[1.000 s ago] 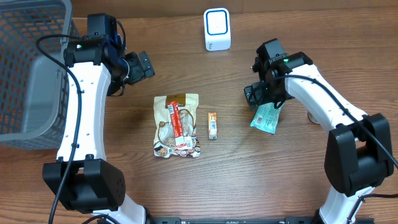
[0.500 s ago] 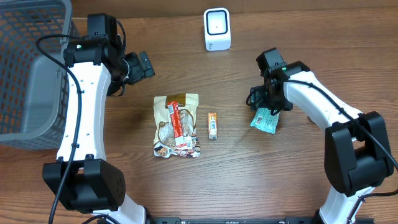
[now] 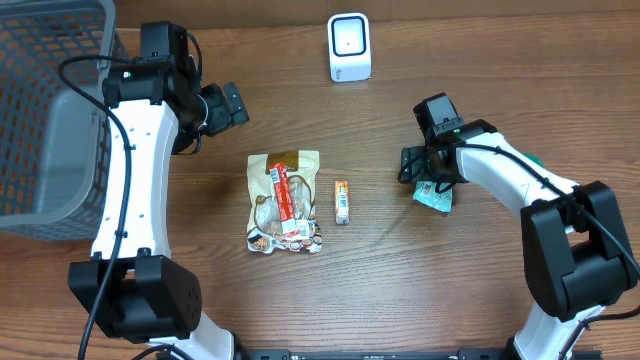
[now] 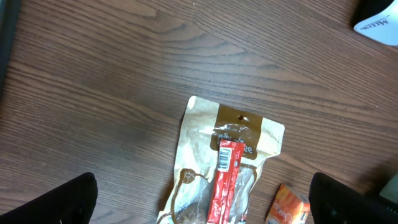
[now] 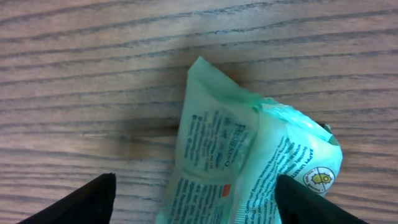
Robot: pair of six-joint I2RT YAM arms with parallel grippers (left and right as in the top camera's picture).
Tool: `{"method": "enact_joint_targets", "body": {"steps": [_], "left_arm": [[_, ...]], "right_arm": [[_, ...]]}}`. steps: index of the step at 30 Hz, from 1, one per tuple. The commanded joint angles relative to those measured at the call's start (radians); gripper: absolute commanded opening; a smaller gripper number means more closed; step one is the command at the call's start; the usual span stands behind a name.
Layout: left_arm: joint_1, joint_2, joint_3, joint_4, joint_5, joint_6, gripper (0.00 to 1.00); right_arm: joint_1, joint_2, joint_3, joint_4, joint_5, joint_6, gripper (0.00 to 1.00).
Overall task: Scan the item barcode
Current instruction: 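Lower the teal pack onto the table and open the right gripper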
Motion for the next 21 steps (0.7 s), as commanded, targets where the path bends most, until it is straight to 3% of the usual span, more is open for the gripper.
{"method": "enact_joint_targets", "body": {"steps": [1, 9, 15, 21], "left_arm": [[-0.005, -0.021, 0.013, 0.000, -0.003, 0.012, 1.00], [-0.005, -0.021, 0.013, 0.000, -0.002, 0.012, 1.00], [-0.005, -0.021, 0.013, 0.000, -0.003, 0.012, 1.00], [-0.005, -0.021, 0.013, 0.000, -0.003, 0.012, 1.00]], "right_arm": [[-0.001, 0.006, -0.004, -0.018, -0.002, -0.017, 0.88], [-0.007, -0.070, 0.123, -0.115, -0.001, -0.095, 0.91], [-0.016, -0.067, 0.095, -0.142, 0.053, -0.129, 0.91], [-0.018, -0.066, 0.027, -0.074, 0.071, -0.272, 0.89]]}}
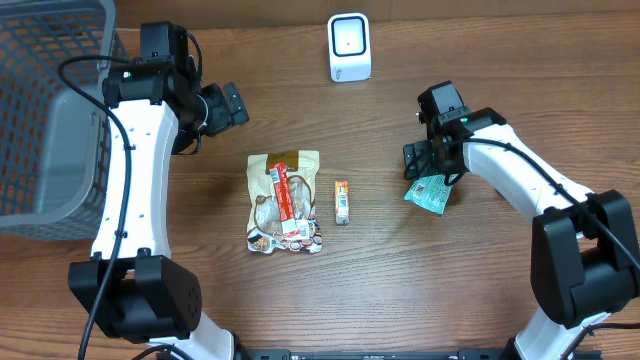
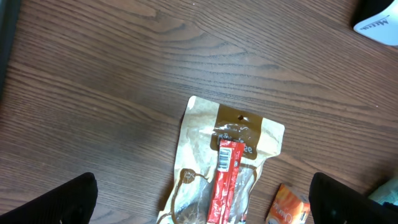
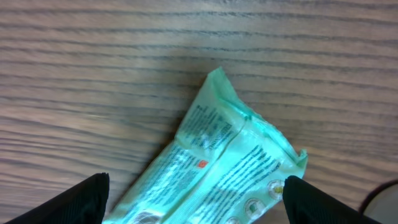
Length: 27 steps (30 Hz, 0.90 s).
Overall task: Scan the item barcode
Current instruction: 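Lower the teal pack onto the table and open the right gripper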
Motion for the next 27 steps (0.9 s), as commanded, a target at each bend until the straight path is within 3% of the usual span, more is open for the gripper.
{"method": "enact_joint_targets", "body": {"steps": [1, 11, 20, 27], "left_arm": [[-0.005, -0.021, 0.013, 0.000, -0.003, 0.012, 1.00], [-0.005, -0.021, 0.013, 0.000, -0.002, 0.012, 0.99], [-0.005, -0.021, 0.013, 0.000, -0.003, 0.012, 1.00], [-0.005, -0.021, 0.013, 0.000, -0.003, 0.012, 1.00]], "right_arm": [[-0.007, -0.026, -0.047, 0.035, 0.026, -0.109, 0.88], [-0.007, -0.025, -0.136, 0.115, 0.026, -0.127, 0.79], [-0.007, -0.025, -0.194, 0.178, 0.026, -0.131, 0.87], [0.002, -0.056, -0.104, 0.124, -0.019, -0.126, 0.92]]}}
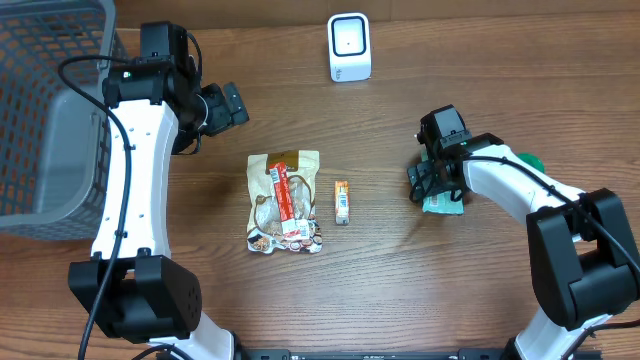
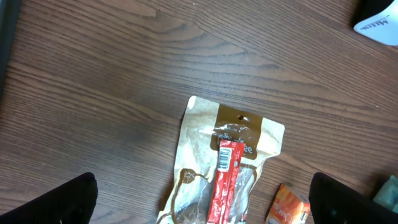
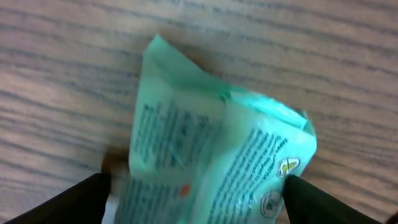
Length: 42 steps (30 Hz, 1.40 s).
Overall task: Scan the item barcode
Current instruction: 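Lower the teal pack onto the table and open the right gripper, then move the right gripper left to the small orange pack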
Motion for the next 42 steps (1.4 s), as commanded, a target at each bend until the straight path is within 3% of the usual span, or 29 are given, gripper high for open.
{"method": "enact_joint_targets", "body": {"steps": [1, 9, 10, 12, 16, 17, 24, 29, 42], "left_arm": [[-0.005, -0.021, 0.013, 0.000, -0.003, 0.012, 1.00], [-0.005, -0.021, 0.013, 0.000, -0.003, 0.012, 1.00], [-0.005, -0.021, 0.013, 0.000, -0.003, 0.012, 1.00], [-0.005, -0.021, 0.013, 0.000, -0.003, 0.012, 1.00], [-0.005, -0.021, 0.013, 0.000, -0.002, 0.012, 1.00], [-0.005, -0.021, 0.013, 0.000, -0.003, 0.012, 1.00], [-0.005, -0.021, 0.013, 0.000, -0.003, 0.012, 1.00], [-0.005, -0.021, 0.013, 0.000, -0.003, 0.012, 1.00], [-0.005, -0.021, 0.013, 0.000, -0.003, 0.012, 1.00]], "right_arm": [[0.006, -0.056, 0.080, -0.038, -0.057, 0.000, 0.93], [0.005, -0.106, 0.126, -0.103, -0.180, 0.148, 0.93], [0.006, -0.102, 0.125, -0.108, -0.185, 0.172, 0.88], [0.006, -0.097, 0.118, -0.109, -0.185, 0.220, 0.62], [0.006, -0.089, 0.074, -0.063, -0.185, 0.272, 0.35], [0.006, -0.089, 0.058, -0.046, -0.184, 0.271, 0.32], [0.005, -0.088, -0.039, 0.033, -0.174, 0.270, 0.34], [0.005, -0.088, -0.087, 0.056, -0.064, 0.270, 0.34], [0.000, -0.093, -0.028, -0.001, -0.052, 0.266, 0.39]]}}
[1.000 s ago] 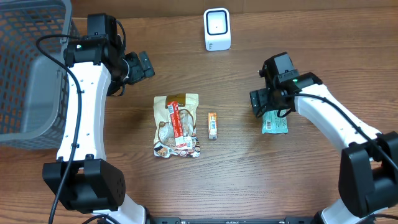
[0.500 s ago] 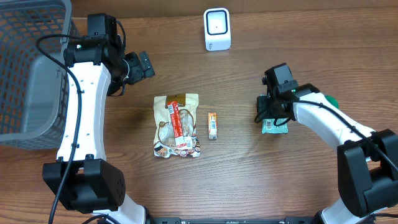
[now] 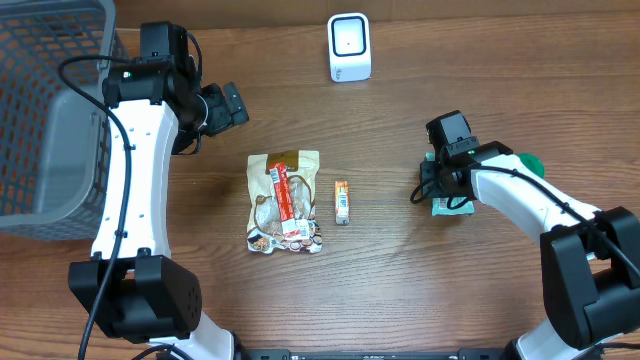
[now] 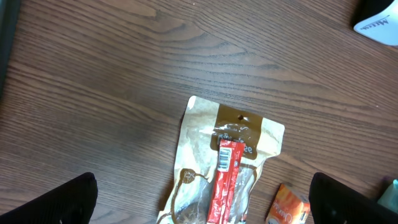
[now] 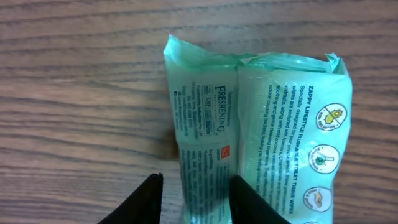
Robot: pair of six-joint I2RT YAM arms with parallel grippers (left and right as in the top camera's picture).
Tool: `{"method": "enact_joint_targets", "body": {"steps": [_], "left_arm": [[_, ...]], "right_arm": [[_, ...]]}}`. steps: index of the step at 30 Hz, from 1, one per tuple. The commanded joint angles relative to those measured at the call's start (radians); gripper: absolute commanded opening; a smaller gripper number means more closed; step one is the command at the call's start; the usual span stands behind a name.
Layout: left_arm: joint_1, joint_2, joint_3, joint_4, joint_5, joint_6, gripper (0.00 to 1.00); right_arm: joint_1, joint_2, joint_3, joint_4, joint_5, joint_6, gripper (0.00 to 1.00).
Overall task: Scan the item barcode
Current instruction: 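Move the right gripper left to the small orange pack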
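A green wipes pack (image 5: 261, 124) lies flat on the wooden table (image 3: 400, 280), printed side up. My right gripper (image 5: 198, 202) is down on it. One finger stands just left of the pack's edge and the other rests on its middle, closed in on the left fold. Seen from overhead, the right gripper (image 3: 440, 190) covers most of the pack (image 3: 447, 208). The white scanner (image 3: 349, 47) stands at the back centre. My left gripper (image 4: 200, 186) hangs open, high above the snack pouch (image 4: 227, 168). Overhead, this left gripper (image 3: 228, 103) is at the back left.
A tan snack pouch with a red stick (image 3: 284, 202) and a small orange box (image 3: 342, 201) lie mid-table. A grey mesh basket (image 3: 50, 110) fills the left edge. Something green (image 3: 527, 161) shows behind my right forearm.
My right gripper's fingers have come much closer together on the left fold of the wipes pack, which now lies squarer under the camera. The left arm has not moved.
My right gripper stood wide open low over the wipes pack at all three earlier moments. The pack lay at a different angle each time, and the gripper drifted slightly right. Now the fingers are closed in on the pack. The left arm stayed still.
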Motion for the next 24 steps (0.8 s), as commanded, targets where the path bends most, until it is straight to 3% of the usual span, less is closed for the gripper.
{"method": "enact_joint_targets", "body": {"steps": [1, 7, 11, 15, 18, 24], "left_arm": [[-0.005, -0.021, 0.013, 0.000, -0.003, 0.012, 1.00], [-0.005, -0.021, 0.013, 0.000, -0.003, 0.012, 1.00], [-0.005, -0.021, 0.013, 0.000, -0.002, 0.012, 1.00], [-0.005, -0.021, 0.013, 0.000, -0.003, 0.012, 1.00], [-0.005, -0.021, 0.013, 0.000, -0.002, 0.012, 1.00], [-0.005, -0.021, 0.013, 0.000, -0.003, 0.012, 1.00]], "right_arm": [[0.002, -0.008, 0.066, -0.039, -0.020, 0.004, 0.41], [0.007, -0.036, 0.175, -0.110, -0.260, 0.014, 0.50], [0.026, -0.036, 0.177, -0.106, -0.402, 0.111, 0.68], [0.093, -0.036, 0.173, -0.101, -0.413, 0.163, 0.78], [0.162, -0.036, 0.173, -0.071, -0.412, 0.162, 1.00], [0.318, -0.028, 0.167, 0.084, -0.405, 0.244, 1.00]]}}
